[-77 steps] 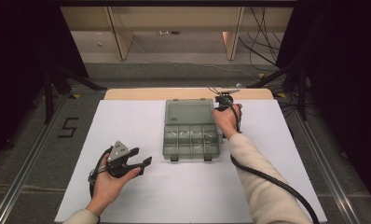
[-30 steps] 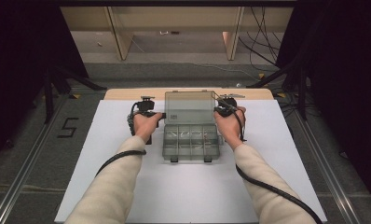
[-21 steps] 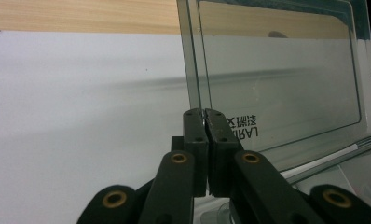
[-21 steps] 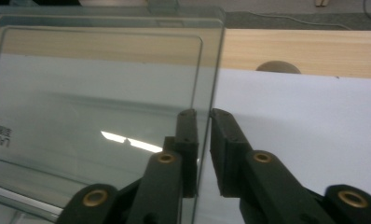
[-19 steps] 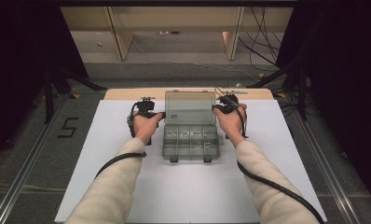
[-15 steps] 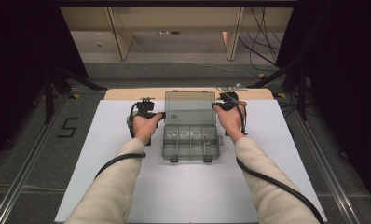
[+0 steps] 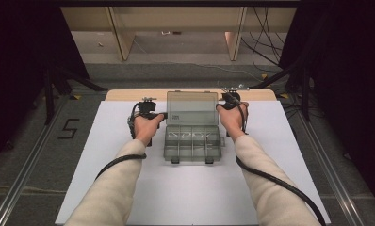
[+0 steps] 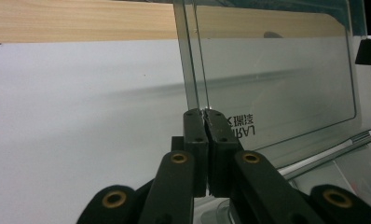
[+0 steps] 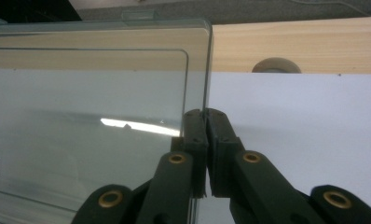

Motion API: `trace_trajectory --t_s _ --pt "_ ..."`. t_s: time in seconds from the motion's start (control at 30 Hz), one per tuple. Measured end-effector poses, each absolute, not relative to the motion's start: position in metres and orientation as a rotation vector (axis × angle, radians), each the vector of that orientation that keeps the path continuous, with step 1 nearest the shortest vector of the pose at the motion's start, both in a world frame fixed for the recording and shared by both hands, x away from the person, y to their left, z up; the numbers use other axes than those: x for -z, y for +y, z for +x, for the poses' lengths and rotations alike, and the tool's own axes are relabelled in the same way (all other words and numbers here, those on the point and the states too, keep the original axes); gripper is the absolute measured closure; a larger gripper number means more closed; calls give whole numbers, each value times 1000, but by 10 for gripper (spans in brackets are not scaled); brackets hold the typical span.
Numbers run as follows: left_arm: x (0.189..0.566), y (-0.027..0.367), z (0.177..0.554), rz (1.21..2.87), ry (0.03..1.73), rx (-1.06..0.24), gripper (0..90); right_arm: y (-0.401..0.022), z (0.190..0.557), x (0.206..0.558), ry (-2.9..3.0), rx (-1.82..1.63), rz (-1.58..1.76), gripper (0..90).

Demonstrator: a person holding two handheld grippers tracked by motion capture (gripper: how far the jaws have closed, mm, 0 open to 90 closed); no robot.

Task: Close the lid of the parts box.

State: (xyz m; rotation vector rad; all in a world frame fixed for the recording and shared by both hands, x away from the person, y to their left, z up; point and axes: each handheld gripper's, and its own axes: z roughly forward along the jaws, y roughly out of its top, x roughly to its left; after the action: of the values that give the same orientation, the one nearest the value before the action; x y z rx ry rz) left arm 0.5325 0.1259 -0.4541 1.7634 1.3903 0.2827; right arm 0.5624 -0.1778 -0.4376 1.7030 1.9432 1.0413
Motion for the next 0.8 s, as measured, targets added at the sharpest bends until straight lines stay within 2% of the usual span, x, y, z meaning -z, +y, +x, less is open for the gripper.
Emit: trace_trajectory --t_s 0.13,0.3,0.53,0.8 --pt "453 126 534 1733 1380 -313 809 -174 557 434 1907 -1045 1682 888" --pt "444 127 538 1700 1353 -351 769 -172 551 431 1890 -1071 1595 889" --pt "432 126 544 1676 1354 -396 780 -172 541 427 1870 -1098 1550 889" --pt "423 122 548 1678 1350 -414 849 -173 529 423 1866 -1123 1521 887"
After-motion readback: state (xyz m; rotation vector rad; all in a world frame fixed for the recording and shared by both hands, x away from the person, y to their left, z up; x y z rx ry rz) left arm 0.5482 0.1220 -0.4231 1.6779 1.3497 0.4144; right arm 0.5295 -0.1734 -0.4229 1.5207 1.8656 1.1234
